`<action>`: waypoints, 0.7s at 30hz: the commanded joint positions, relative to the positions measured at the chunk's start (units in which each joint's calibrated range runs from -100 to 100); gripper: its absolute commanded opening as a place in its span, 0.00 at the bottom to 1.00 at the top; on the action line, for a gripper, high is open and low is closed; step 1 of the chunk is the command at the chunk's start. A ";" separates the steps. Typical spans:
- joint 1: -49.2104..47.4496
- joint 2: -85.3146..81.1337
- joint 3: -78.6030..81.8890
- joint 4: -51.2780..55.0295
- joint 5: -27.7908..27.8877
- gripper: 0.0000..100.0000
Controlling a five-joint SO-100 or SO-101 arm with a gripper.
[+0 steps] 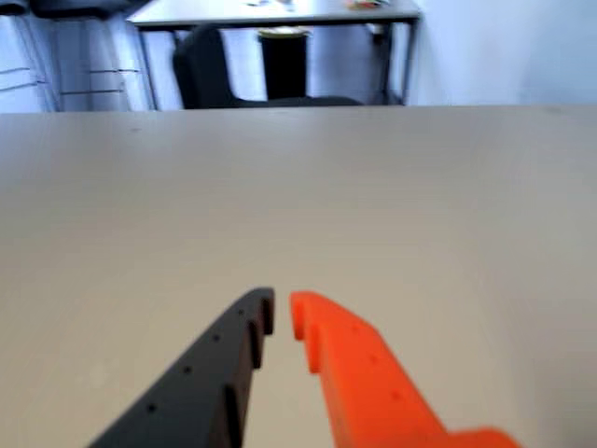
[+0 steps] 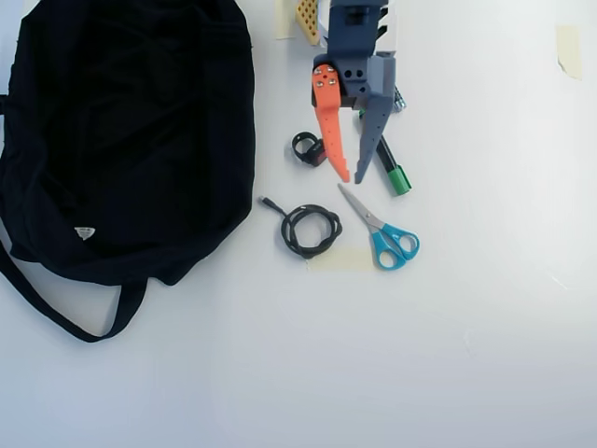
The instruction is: Put the bike light into the black bag
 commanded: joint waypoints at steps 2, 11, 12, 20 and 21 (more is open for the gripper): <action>1.05 -0.11 -3.13 -1.06 0.17 0.02; 1.88 -0.44 -1.16 -0.28 0.17 0.02; 1.80 -0.52 -0.71 -0.28 0.17 0.02; 2.03 -0.52 0.91 7.99 2.69 0.02; 1.65 -0.77 0.37 10.57 4.68 0.02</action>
